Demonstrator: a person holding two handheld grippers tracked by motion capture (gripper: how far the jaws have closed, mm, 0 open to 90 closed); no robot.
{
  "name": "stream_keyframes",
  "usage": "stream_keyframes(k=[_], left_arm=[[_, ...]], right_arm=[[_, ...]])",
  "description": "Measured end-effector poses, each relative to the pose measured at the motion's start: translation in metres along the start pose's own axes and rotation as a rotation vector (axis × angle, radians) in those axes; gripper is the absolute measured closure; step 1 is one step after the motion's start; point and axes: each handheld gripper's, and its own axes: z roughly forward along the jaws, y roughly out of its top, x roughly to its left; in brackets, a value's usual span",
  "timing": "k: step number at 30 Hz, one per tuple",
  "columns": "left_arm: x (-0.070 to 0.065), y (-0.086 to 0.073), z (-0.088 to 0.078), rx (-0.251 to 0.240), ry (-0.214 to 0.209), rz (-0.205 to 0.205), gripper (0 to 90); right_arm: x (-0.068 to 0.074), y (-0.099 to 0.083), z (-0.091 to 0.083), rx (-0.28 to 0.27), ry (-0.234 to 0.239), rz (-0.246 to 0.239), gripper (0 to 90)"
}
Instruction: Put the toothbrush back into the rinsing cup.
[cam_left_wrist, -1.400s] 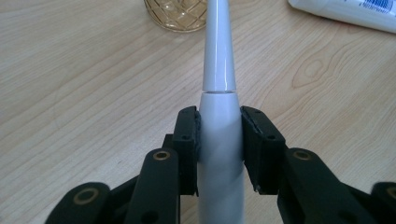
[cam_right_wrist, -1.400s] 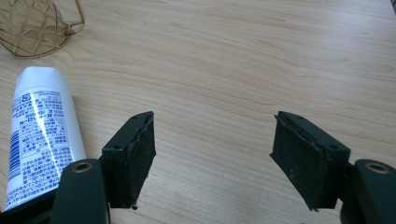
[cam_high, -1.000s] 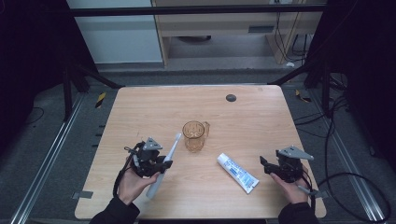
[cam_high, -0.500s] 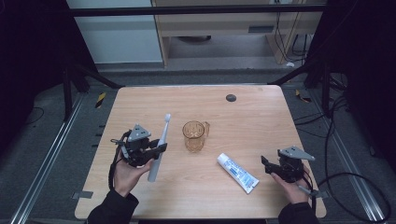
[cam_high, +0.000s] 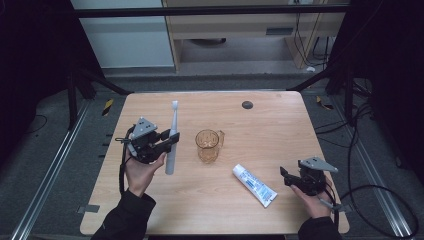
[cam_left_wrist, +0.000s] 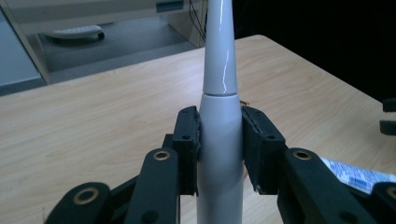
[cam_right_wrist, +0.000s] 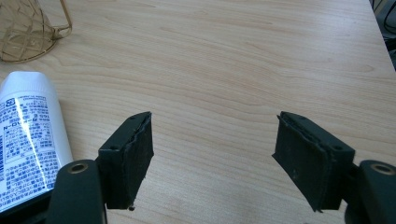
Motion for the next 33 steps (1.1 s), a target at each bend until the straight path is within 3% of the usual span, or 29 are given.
stream_keyframes(k=[4, 19, 28, 33], left_arm=[[-0.002, 0.008, 0.007, -0.073, -0.001, -0.013, 67.8], [-0.002, 0.028, 0.029, -0.197, -0.03, -0.039, 67.8], [-0.007, 0.038, 0.044, -0.264, -0.036, -0.033, 67.8], [-0.011, 0.04, 0.052, -0.286, -0.019, -0.017, 67.7]], right_arm=[[-0.001, 0.0, 0.0, -0.005, 0.001, 0.003, 27.1], [-0.002, -0.001, 0.0, 0.001, 0.002, 0.002, 26.5], [-0.002, -0.001, 0.001, 0.0, 0.004, 0.006, 26.4], [-0.003, -0.001, 0.001, -0.002, 0.0, 0.001, 26.4]])
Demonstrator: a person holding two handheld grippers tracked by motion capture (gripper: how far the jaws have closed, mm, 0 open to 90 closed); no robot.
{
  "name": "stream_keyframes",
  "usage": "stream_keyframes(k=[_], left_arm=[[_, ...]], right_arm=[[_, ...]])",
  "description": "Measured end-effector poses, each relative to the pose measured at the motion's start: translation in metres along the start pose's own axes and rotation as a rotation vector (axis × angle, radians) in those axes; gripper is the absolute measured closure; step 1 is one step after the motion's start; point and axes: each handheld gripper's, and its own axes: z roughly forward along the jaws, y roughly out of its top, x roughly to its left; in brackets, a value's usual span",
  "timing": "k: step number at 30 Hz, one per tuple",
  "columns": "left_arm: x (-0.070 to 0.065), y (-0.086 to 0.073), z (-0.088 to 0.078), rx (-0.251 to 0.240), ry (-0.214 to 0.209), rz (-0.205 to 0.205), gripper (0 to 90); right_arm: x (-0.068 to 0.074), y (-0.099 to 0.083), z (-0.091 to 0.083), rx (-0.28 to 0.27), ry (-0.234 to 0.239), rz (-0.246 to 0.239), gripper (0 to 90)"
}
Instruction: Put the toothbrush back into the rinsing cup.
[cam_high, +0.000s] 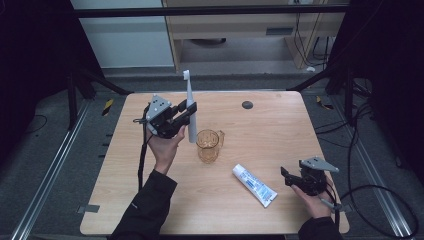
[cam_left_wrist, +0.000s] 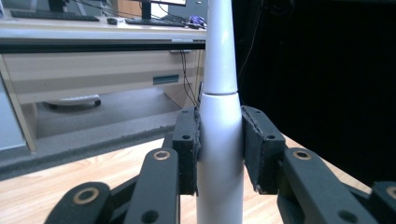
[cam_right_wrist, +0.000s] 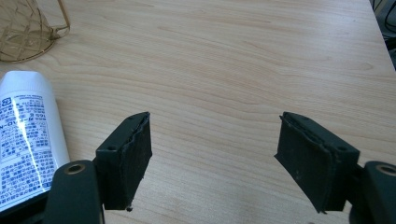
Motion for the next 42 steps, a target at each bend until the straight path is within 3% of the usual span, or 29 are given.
stream_keyframes(k=[5, 14, 17, 23, 42], left_arm=[[0.0, -0.004, 0.01, -0.036, -0.003, -0.009, 67.7], [0.001, -0.013, 0.024, -0.052, 0.002, -0.013, 67.7], [0.0, -0.018, 0.031, -0.044, 0.01, 0.006, 67.7], [0.003, -0.027, 0.037, -0.039, 0.005, -0.002, 67.7], [0.001, -0.069, 0.042, 0.001, -0.026, 0.021, 67.7]], right_arm=[[0.0, -0.001, 0.001, 0.003, 0.001, -0.001, 26.3], [-0.001, -0.001, 0.001, 0.003, 0.0, -0.002, 26.4], [-0.001, -0.001, 0.001, 0.004, 0.002, -0.002, 26.4], [-0.001, -0.001, 0.001, 0.008, 0.005, 0.003, 26.5], [0.0, -0.002, 0.002, 0.005, 0.005, -0.009, 26.8]])
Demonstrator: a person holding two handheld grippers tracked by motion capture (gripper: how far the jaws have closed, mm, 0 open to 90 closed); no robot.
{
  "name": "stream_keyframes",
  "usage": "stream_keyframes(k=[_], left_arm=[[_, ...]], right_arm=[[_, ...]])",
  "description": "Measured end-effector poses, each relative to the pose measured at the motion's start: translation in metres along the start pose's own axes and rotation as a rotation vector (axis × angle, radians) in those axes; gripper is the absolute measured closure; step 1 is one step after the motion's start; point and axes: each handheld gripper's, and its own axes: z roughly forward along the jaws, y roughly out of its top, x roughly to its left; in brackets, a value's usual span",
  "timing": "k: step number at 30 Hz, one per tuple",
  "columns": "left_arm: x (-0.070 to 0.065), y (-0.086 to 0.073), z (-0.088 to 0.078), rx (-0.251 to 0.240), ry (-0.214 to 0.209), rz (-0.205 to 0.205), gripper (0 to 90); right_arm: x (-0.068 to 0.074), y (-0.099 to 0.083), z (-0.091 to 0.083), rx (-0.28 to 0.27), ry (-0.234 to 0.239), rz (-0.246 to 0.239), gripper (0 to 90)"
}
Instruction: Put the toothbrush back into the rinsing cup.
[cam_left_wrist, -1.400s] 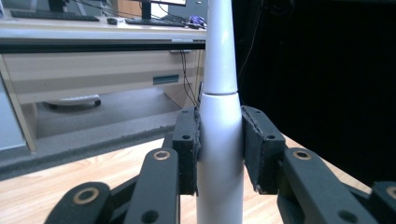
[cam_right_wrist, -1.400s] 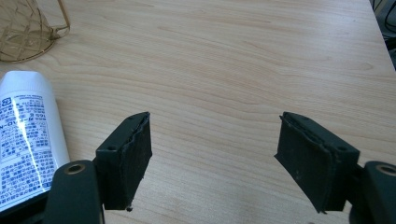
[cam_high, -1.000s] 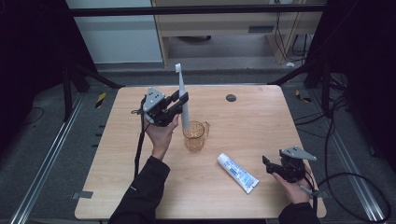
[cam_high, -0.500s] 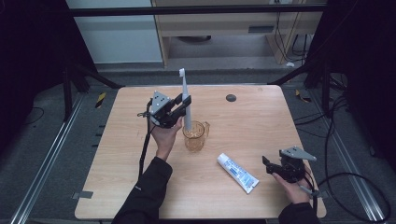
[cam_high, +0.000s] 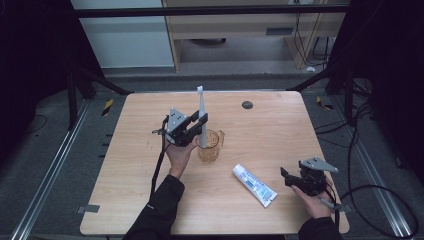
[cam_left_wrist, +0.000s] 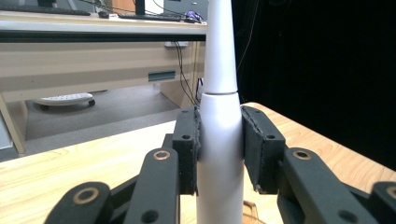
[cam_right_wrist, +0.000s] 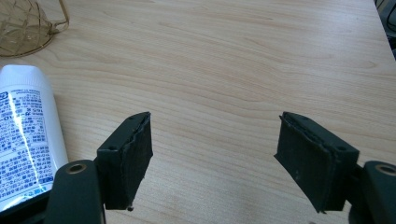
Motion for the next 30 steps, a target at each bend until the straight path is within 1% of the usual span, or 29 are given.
stream_keyframes(k=[5, 6, 7, 9, 13, 17, 19, 22, 30], left_arm=[[-0.001, -0.009, -0.003, 0.011, -0.002, 0.007, 67.7], [0.0, -0.013, -0.005, 0.016, 0.003, 0.012, 67.7], [0.0, -0.013, -0.005, 0.016, 0.003, 0.012, 67.7], [0.0, -0.015, -0.005, 0.019, -0.012, 0.009, 67.7], [-0.001, -0.019, -0.007, 0.026, -0.016, 0.018, 67.7], [-0.002, -0.024, -0.009, 0.028, -0.017, 0.015, 67.7], [-0.002, -0.027, -0.009, 0.038, -0.02, 0.015, 67.7], [-0.004, -0.032, -0.009, 0.052, -0.02, 0.021, 67.7], [-0.006, -0.038, -0.01, 0.067, -0.015, 0.03, 67.7]], right_arm=[[0.0, 0.0, 0.0, 0.002, -0.002, -0.002, 26.9], [0.0, 0.0, 0.0, 0.002, -0.002, -0.002, 26.9], [0.0, 0.0, 0.0, 0.002, -0.002, -0.002, 26.9], [0.0, 0.0, 0.001, 0.002, -0.003, -0.003, 26.9], [0.0, 0.0, 0.001, 0.002, -0.004, -0.002, 26.9], [0.0, 0.0, 0.0, 0.0, -0.004, -0.002, 26.9], [0.0, 0.0, 0.001, 0.001, -0.004, -0.002, 26.9], [0.001, 0.0, 0.001, -0.001, -0.005, -0.002, 26.8], [0.001, 0.0, 0.001, 0.001, -0.006, 0.0, 26.6]])
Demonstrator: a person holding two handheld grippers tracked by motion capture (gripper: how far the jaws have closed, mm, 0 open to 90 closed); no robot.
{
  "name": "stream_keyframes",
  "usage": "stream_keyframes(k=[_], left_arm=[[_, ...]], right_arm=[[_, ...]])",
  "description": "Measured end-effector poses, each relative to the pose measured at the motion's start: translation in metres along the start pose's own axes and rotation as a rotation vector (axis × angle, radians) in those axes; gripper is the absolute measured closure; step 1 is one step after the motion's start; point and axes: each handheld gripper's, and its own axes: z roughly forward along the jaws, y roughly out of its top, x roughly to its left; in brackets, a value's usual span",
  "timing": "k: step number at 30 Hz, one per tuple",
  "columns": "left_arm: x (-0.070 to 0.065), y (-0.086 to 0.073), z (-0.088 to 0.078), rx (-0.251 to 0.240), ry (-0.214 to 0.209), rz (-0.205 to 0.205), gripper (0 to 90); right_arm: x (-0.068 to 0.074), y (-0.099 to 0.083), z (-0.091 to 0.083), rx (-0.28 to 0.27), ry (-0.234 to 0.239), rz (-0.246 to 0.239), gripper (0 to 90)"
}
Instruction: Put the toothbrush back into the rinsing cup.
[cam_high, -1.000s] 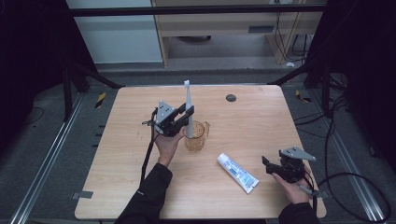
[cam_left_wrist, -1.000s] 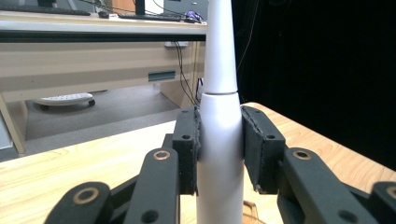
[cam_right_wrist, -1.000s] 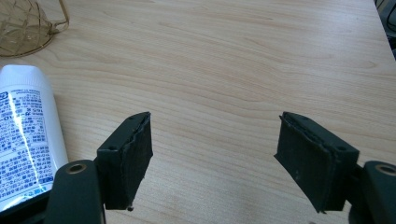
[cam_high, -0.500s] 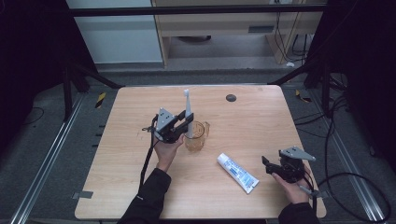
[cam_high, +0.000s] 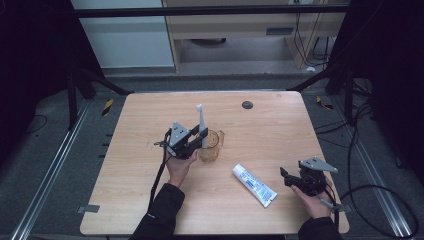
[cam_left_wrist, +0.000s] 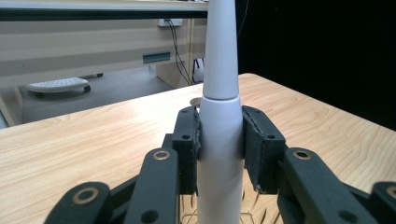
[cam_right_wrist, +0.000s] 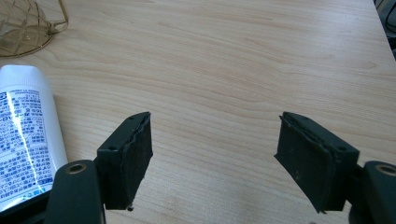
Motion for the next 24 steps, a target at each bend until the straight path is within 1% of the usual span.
stream_keyframes(k=[11, 17, 24], left_arm=[[0.0, -0.0077, 0.0004, 0.029, -0.006, 0.007, 67.6], [-0.0007, -0.0071, -0.001, 0.035, -0.004, 0.017, 67.2], [0.0004, -0.006, -0.0034, 0.045, -0.004, 0.017, 66.6]], right_arm=[[0.0005, -0.0001, 0.0004, 0.003, -0.001, 0.002, 26.2], [0.0003, -0.0001, 0.0002, 0.002, -0.003, 0.002, 26.1], [0.0, 0.0001, 0.0002, 0.0, -0.003, 0.0, 25.8]])
